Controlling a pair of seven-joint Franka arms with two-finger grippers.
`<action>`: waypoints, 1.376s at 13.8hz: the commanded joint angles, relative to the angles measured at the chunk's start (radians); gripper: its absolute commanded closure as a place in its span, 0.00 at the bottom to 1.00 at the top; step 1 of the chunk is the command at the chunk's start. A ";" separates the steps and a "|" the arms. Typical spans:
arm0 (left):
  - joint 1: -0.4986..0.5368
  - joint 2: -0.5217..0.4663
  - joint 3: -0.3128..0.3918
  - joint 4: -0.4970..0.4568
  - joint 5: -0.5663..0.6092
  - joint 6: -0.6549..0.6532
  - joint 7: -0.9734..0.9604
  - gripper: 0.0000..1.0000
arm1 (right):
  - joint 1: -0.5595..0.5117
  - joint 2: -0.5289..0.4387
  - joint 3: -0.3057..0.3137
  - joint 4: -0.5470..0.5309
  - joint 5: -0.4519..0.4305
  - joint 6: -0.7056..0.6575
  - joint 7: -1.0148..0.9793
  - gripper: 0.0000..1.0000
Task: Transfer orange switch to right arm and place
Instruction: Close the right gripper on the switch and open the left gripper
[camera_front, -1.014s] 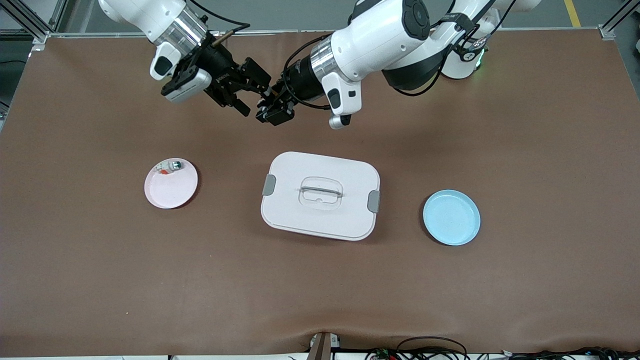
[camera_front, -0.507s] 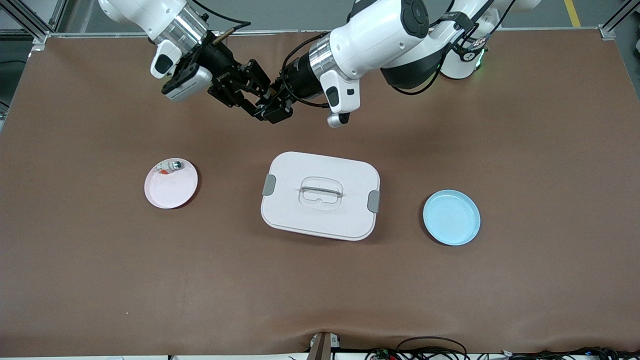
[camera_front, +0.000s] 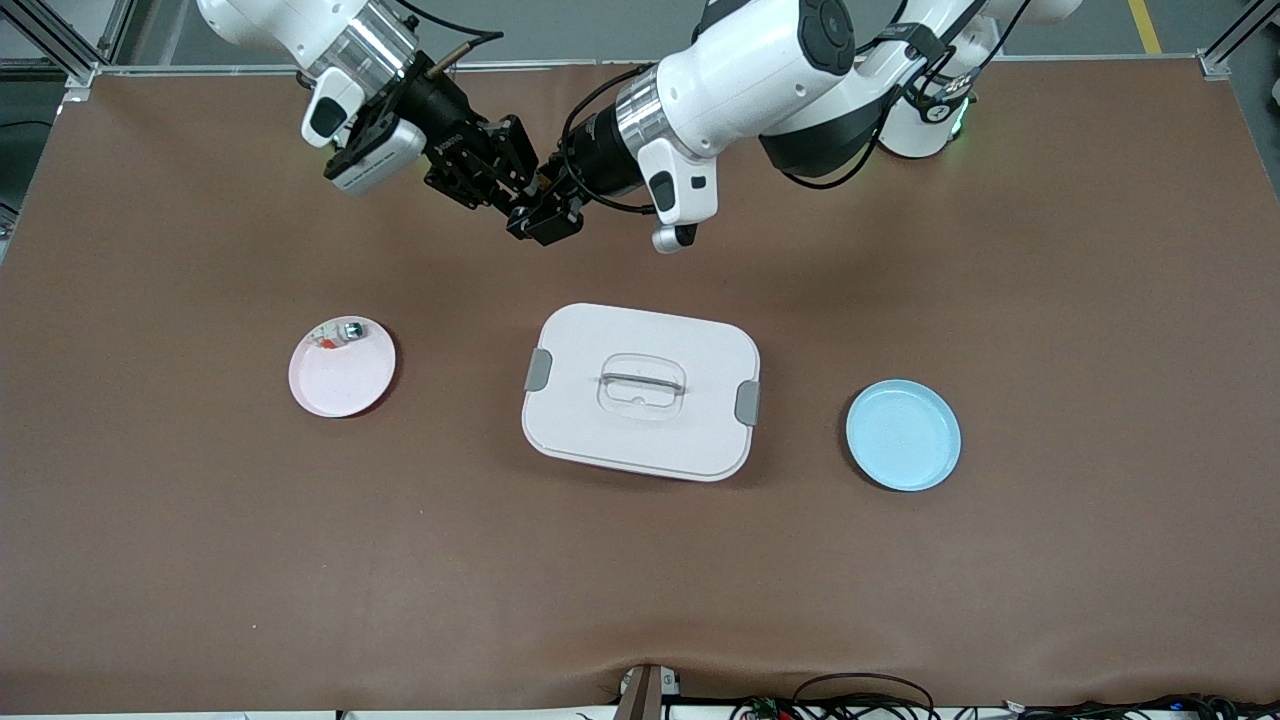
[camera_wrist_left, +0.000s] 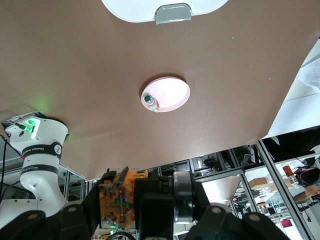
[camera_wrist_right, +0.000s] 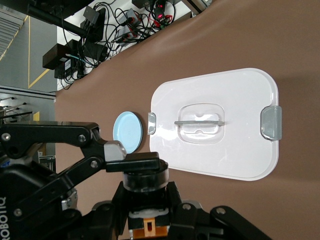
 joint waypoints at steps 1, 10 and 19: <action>-0.001 -0.012 -0.002 0.007 0.026 0.007 -0.030 0.72 | 0.003 -0.014 -0.003 -0.022 0.018 -0.001 -0.002 1.00; 0.007 -0.013 -0.002 0.009 0.026 0.007 -0.031 0.00 | 0.003 -0.010 -0.003 -0.016 0.015 -0.014 -0.020 1.00; 0.048 -0.021 0.008 -0.002 0.044 -0.004 -0.021 0.00 | -0.072 -0.002 -0.009 -0.019 -0.008 -0.167 -0.558 1.00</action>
